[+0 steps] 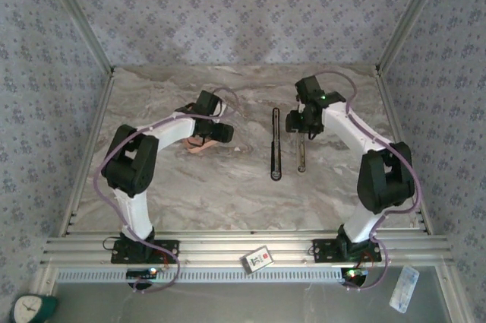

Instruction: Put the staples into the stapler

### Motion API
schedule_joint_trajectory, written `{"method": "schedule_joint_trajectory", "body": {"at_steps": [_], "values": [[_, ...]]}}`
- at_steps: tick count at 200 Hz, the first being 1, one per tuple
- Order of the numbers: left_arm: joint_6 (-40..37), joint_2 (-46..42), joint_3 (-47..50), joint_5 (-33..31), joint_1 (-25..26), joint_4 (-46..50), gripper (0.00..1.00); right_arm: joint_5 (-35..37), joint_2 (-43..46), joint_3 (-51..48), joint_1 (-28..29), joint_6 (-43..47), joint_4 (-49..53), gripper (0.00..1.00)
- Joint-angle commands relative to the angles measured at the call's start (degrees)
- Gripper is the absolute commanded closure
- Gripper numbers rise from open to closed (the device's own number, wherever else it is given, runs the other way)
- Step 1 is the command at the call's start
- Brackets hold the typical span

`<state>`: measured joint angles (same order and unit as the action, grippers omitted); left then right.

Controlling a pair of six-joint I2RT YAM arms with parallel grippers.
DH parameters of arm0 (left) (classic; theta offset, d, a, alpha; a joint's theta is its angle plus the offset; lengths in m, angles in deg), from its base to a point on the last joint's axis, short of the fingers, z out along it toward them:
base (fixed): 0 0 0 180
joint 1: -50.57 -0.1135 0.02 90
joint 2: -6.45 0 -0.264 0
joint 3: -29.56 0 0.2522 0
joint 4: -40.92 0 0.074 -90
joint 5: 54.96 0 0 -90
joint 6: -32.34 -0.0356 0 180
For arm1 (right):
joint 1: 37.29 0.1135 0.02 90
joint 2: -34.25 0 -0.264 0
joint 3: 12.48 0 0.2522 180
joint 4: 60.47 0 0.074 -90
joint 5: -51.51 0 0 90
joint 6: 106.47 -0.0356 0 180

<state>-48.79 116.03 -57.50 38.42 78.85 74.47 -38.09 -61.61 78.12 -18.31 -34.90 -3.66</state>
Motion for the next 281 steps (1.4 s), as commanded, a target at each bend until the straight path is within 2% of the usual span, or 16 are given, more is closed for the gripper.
{"method": "schedule_joint_trajectory", "body": {"at_steps": [1,86,144,165,187,233,281], "values": [[-2.1,1.6,-3.0,1.7,1.6,2.7,0.25,-2.4,3.6,-1.9,0.2,-0.7,-0.3,0.43],[-4.5,-0.8,-1.9,13.4,8.8,5.7,0.41,-4.1,9.5,-7.0,-0.6,-0.9,-0.9,0.45],[-4.9,-5.1,1.5,18.7,14.9,9.6,0.43,-4.2,11.3,-8.0,-0.4,0.4,-2.4,0.46],[-5.8,-7.6,3.3,19.5,15.9,10.4,0.43,-6.6,11.8,-8.0,-0.2,2.1,-2.8,0.48],[-6.7,-10.6,3.6,19.6,15.9,12.4,0.43,-8.1,12.4,-7.4,-0.1,3.9,-3.8,0.49],[-2.8,-20.5,5.3,16.4,13.6,10.5,0.29,-9.3,12.2,-4.5,2.6,12.7,-3.3,0.52],[4.4,-30.0,11.0,15.7,4.1,4.7,0.25,-12.5,10.1,-0.3,6.7,23.9,-1.8,0.55]]}}
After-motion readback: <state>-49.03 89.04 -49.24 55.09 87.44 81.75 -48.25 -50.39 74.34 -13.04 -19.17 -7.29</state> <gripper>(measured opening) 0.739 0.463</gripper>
